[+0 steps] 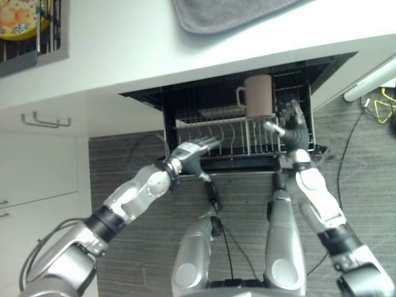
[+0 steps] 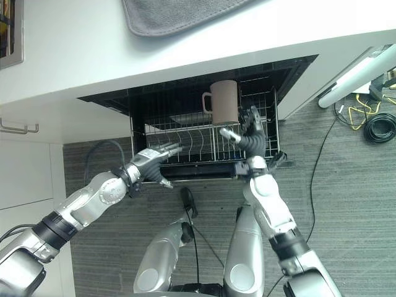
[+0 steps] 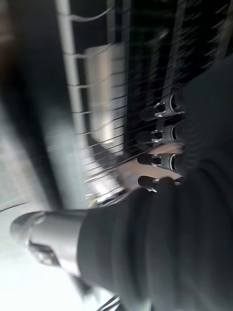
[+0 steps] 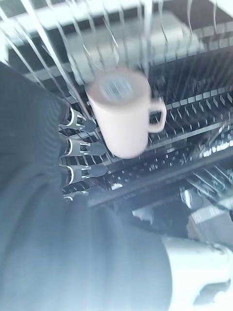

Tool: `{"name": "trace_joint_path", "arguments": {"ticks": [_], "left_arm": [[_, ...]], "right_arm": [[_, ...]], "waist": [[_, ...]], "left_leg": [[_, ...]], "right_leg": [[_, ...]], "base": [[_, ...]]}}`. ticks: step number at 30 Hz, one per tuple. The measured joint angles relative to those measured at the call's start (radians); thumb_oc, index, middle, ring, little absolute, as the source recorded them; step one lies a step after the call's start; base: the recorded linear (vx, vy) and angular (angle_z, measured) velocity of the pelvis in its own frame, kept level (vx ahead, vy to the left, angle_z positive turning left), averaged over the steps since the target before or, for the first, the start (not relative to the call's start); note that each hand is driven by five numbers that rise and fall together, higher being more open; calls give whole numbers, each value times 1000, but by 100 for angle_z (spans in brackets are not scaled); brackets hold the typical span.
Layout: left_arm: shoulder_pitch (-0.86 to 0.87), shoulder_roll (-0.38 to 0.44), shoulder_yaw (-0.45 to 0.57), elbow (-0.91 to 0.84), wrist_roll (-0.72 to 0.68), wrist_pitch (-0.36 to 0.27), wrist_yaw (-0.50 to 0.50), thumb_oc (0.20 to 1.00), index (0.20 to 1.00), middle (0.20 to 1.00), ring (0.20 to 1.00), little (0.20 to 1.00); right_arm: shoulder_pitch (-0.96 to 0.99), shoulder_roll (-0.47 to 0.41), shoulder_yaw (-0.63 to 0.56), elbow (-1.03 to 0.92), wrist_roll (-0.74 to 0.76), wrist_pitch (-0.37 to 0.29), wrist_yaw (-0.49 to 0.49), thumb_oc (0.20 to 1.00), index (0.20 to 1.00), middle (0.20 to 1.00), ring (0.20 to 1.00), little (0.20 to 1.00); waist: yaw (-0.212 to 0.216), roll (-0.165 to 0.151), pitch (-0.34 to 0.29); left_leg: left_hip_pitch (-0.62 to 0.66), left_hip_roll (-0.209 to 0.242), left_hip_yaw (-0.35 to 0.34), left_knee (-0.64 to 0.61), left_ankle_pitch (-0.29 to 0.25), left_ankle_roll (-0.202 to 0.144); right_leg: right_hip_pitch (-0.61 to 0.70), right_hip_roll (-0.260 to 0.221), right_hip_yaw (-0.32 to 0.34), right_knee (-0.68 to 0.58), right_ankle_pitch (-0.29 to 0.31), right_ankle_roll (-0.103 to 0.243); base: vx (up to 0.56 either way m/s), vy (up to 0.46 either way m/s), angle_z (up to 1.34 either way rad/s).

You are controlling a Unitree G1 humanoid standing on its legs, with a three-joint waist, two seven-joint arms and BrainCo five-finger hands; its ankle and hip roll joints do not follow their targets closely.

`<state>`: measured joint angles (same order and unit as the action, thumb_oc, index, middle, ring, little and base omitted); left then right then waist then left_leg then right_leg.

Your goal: Place the dishes in the dishwasher.

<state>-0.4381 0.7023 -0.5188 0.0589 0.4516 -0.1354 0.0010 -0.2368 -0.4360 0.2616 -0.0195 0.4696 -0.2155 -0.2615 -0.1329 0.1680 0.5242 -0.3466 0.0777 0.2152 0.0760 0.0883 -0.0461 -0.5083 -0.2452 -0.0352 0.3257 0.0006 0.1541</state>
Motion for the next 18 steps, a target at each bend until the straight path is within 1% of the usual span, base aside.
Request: {"name": "trace_joint_path", "arguments": {"ticks": [1,3,4,6,8,10,12,14,15,16,17,18], "left_arm": [[14,-4,24,0,0,0,10,1000,1000,1000,1000,1000],[59,-31,69,0,0,-6,50,1000,1000,1000,1000,1000],[77,-31,69,0,1,-9,60,1000,1000,1000,1000,1000],[116,-33,73,-4,0,-17,74,1000,1000,1000,1000,1000],[190,-62,138,-28,0,-27,103,1000,1000,1000,1000,1000],[239,-68,173,-42,0,-32,141,1000,1000,1000,1000,1000],[327,-116,237,-71,-4,-65,208,1000,1000,1000,1000,1000],[365,-120,253,-71,-45,-86,239,1000,1000,1000,1000,1000],[379,-122,260,-72,-76,-108,250,1000,1000,1000,1000,1000],[404,-141,279,-84,-129,-137,259,1000,1000,1000,1000,1000],[432,-174,304,-98,-183,-168,264,1000,1000,1000,1000,1000],[475,-218,328,-110,-242,-204,267,1000,1000,1000,1000,1000]], "right_arm": [[19,-17,-3,-20,1,-13,12,1000,1000,1000,1000,1000],[68,-64,-49,-42,7,-26,58,1000,1000,1000,1000,1000],[79,-73,-76,-41,24,-30,71,1000,1000,1000,1000,1000],[97,-76,-104,-38,43,-30,93,1000,1000,1000,1000,1000],[147,-74,-143,-70,54,-14,144,1000,1000,1000,1000,1000],[190,-74,-162,-80,60,-11,180,1000,1000,1000,1000,1000],[252,-68,-164,-122,95,-8,271,1000,1000,1000,1000,1000],[262,-52,-154,-134,121,-7,332,1000,1000,1000,1000,1000],[266,-47,-154,-150,133,-7,363,1000,1000,1000,1000,1000],[269,-38,-154,-160,142,-8,399,1000,1000,1000,1000,1000],[276,-38,-156,-173,143,-8,427,1000,1000,1000,1000,1000],[304,-36,-154,-198,142,-8,454,1000,1000,1000,1000,1000]], "waist": [[-2,0,0],[-8,-3,1],[-11,-8,2],[-19,-19,5],[-28,-28,8],[-31,-39,9],[-28,-62,11],[-26,-76,12],[-23,-80,12],[-22,-84,11],[-19,-85,10],[-7,-87,-4]], "left_leg": [[0,1,0,0,0,0],[4,4,1,1,0,0],[9,6,1,1,0,0],[22,9,3,1,0,0],[39,11,3,-1,-1,0],[59,12,4,-2,-6,5],[100,20,5,-3,-12,4],[137,29,5,-11,-15,1],[161,34,5,-22,-15,1],[194,39,1,-36,-14,0],[230,42,-7,-51,-13,-1],[272,48,-14,-73,-14,-4]], "right_leg": [[0,1,0,0,0,0],[3,4,0,2,0,-1],[7,6,0,2,-1,-1],[18,8,0,8,-5,-5],[33,10,-1,9,-9,-7],[52,11,-1,9,-14,-7],[94,18,-3,6,-17,-9],[134,27,-7,-7,-20,-8],[158,31,-12,-16,-22,-5],[197,33,-23,-31,-23,-4],[240,36,-37,-50,-22,-4],[291,41,-52,-74,-25,-6]], "base": [[0,0,0],[0,0,0],[22,-4,-3],[13,-4,-2],[0,0,0],[9,-26,-1],[10,-81,-4],[12,-61,-5],[43,-79,1],[81,-110,9],[90,-109,17],[116,-124,18]]}}
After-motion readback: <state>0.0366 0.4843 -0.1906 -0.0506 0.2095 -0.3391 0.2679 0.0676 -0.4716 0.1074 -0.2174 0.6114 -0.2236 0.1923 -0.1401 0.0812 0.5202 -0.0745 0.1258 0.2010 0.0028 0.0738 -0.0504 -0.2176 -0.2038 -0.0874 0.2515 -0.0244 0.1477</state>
